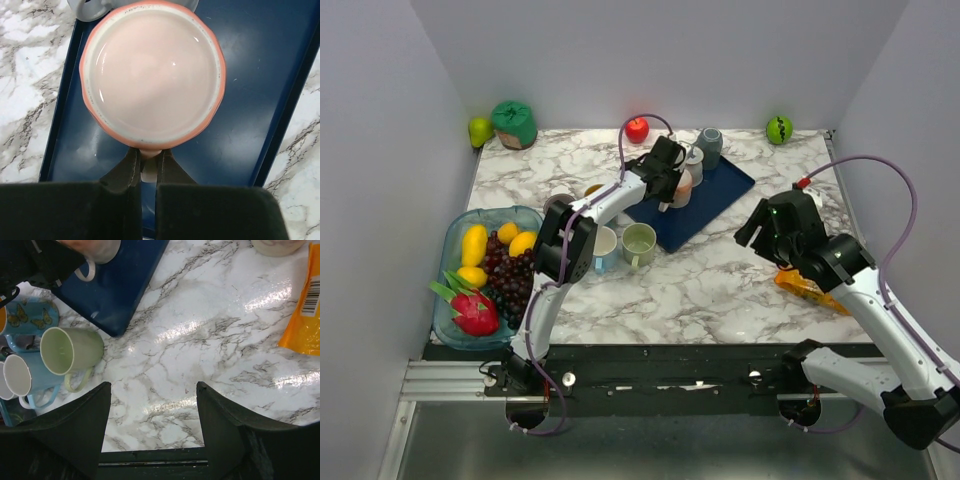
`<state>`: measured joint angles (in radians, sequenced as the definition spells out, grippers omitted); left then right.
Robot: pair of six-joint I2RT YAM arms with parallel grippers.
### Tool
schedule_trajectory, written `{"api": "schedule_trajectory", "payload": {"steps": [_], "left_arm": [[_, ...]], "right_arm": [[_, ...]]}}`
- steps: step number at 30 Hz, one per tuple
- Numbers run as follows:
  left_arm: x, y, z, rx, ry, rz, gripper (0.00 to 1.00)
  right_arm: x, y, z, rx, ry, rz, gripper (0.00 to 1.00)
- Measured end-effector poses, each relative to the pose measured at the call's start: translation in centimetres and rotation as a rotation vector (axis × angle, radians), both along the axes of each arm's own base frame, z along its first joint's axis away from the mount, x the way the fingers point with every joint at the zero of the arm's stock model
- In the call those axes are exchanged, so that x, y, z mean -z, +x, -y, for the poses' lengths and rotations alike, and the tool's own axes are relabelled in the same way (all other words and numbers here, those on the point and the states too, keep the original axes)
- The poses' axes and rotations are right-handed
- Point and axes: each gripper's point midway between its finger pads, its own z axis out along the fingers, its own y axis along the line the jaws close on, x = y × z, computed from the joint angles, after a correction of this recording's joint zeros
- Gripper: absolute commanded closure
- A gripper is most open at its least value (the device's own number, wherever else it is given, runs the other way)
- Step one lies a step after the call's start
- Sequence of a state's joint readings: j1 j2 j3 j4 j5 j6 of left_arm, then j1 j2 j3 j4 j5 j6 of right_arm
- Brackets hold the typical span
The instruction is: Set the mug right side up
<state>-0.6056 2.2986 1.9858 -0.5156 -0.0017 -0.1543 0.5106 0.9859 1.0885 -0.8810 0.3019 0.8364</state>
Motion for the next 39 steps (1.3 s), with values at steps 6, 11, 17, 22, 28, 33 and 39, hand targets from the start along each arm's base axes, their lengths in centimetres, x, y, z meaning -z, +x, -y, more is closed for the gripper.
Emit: {"api": "schedule_trajectory", "payload": {"steps": [6, 11, 17, 22, 28, 33, 39], "left_arm": [[-0.8, -1.8, 0.4, 0.0, -0.059, -0.028, 1.0], [-4.9, -4.1, 1.0, 0.009, -0.135, -0.026, 1.0], [-15.4, -7.4, 1.9, 0.044, -0.309, 0.075, 1.0], [-24.7, -11.0, 1.5, 0.091, -0.461, 0.182, 1.0], [-33.0, -15.3, 0.2, 0.141, -0.633, 0.264, 1.0], [-37.7, -18.1, -0.4, 0.173, -0.771, 0.289, 1.0], [-41.5, -20.9, -1.2, 0.21, -0.911, 0.307, 1.0]], "right_arm": [[-0.1, -0.2, -0.5, -0.044, 0.018, 0.016, 0.25], [0.5, -0.4, -2.1, -0.128, 0.066, 0.038, 0.25], [-1.0, 0.0, -4.7, -0.253, 0.164, 0.132, 0.22], [-6.1, 0.2, -8.0, -0.4, 0.316, 0.293, 0.21], [-15.1, 0.0, -10.8, -0.566, 0.455, 0.537, 0.2], [-19.3, -0.2, -12.6, -0.685, 0.523, 0.675, 0.2], [-21.3, -0.1, -14.2, -0.768, 0.591, 0.748, 0.27]]}}
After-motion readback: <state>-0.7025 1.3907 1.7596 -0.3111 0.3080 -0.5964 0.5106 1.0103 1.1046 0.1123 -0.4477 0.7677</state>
